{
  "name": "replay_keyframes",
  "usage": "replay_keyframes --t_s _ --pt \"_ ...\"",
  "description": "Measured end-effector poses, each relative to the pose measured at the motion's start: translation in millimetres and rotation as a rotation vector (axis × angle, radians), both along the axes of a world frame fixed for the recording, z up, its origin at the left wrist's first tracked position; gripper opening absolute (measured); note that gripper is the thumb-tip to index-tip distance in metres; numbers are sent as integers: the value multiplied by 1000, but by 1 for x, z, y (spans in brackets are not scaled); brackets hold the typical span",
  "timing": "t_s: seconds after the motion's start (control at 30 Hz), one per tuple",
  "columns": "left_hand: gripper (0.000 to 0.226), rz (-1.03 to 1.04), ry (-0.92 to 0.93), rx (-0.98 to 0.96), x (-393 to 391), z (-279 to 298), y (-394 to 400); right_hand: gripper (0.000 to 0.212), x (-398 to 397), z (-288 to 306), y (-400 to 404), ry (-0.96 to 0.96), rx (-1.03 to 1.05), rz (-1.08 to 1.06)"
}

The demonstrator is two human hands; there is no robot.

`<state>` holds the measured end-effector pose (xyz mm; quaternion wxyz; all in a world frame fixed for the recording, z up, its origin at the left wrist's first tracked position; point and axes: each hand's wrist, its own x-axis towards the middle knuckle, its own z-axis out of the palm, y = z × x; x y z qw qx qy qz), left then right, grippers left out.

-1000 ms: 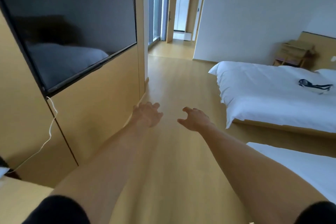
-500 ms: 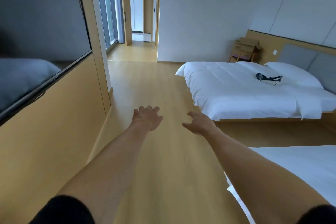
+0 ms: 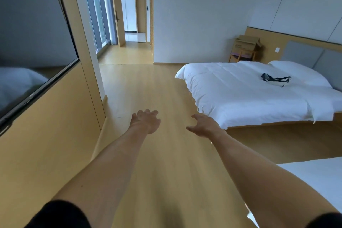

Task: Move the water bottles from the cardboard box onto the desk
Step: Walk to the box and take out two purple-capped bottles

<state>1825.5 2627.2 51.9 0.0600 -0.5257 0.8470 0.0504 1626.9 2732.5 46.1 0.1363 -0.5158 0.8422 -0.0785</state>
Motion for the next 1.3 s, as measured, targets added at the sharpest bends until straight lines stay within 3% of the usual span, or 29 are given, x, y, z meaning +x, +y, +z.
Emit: replay_keyframes --t_s 0.57,0.9,1.3 --pt "57 87 -9 14 -148 18 -269 70 -159 -4 -287 -62 19 123" --pt "58 105 -24 64 -195 -6 -408 68 -203 -23 -430 -47 54 156" --pt "55 16 -16 66 -248 -25 -673 69 -260 -26 -665 -10 87 53"
